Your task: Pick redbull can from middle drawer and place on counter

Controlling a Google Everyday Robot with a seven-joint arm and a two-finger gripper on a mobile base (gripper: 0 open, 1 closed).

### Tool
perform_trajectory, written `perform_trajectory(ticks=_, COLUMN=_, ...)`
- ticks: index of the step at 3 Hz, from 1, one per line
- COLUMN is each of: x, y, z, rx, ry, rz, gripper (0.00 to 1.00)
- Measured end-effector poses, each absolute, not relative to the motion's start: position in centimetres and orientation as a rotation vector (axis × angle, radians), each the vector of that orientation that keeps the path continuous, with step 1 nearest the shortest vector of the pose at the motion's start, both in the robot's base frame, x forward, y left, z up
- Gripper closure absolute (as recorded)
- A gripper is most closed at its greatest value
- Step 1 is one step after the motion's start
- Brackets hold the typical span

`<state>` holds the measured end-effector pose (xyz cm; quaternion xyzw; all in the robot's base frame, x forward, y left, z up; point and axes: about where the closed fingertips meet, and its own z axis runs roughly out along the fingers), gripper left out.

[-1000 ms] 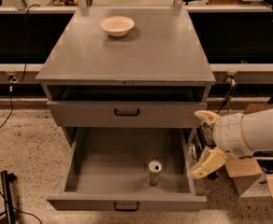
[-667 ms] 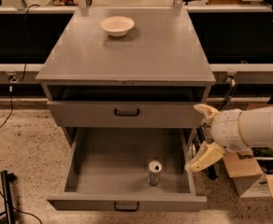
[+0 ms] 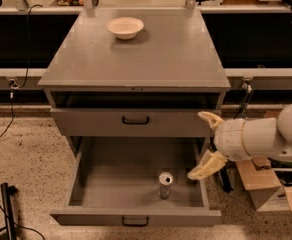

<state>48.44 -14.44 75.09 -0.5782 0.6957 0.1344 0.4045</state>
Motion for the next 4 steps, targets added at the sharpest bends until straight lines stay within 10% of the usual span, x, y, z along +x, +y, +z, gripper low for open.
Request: perform_trajectory(ticks=4, x=53.1, y=-10.9, z=61.2, rx=-1.35, ry=1.558, rz=0.525, gripper=0.0)
